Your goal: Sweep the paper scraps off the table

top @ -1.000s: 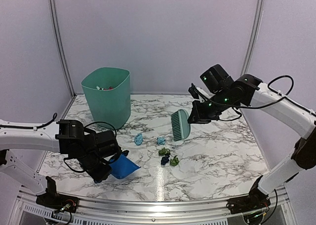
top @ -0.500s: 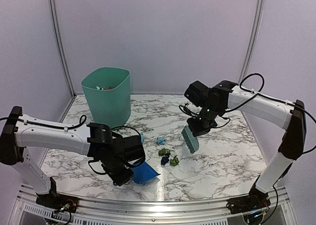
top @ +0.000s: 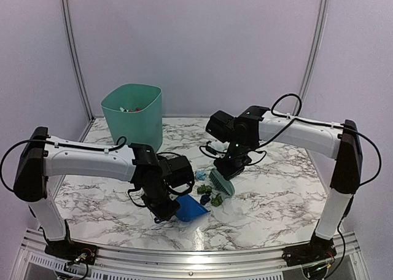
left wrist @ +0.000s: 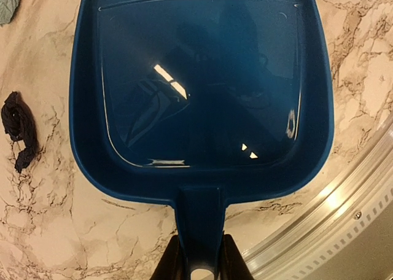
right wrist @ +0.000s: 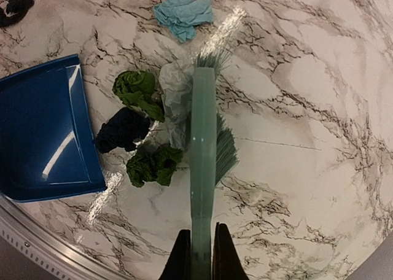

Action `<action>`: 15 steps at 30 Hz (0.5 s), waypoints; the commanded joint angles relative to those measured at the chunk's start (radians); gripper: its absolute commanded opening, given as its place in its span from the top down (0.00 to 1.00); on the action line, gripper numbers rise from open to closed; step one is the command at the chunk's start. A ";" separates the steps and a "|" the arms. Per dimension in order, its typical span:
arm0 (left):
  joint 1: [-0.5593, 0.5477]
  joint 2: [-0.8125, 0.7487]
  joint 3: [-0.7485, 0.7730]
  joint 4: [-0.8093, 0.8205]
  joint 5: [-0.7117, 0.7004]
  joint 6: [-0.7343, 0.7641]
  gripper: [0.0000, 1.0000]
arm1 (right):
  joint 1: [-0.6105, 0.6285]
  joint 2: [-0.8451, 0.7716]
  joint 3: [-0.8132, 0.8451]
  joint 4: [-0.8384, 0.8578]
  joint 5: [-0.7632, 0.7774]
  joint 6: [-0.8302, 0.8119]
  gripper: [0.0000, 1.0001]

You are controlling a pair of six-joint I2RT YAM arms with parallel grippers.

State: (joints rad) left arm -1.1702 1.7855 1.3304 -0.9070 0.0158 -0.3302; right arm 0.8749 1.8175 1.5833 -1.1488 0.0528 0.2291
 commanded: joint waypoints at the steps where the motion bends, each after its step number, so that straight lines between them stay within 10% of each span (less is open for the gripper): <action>1: 0.046 0.032 0.033 -0.003 0.036 0.057 1.00 | 0.020 0.034 0.046 -0.011 -0.042 -0.043 1.00; 15: 0.066 0.116 0.110 -0.048 0.029 0.176 1.00 | 0.032 0.051 0.039 0.035 -0.175 -0.048 1.00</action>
State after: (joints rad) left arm -1.1053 1.8820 1.4055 -0.9188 0.0444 -0.1970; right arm 0.8940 1.8496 1.6070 -1.1381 -0.0406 0.1822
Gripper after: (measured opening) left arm 0.151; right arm 0.037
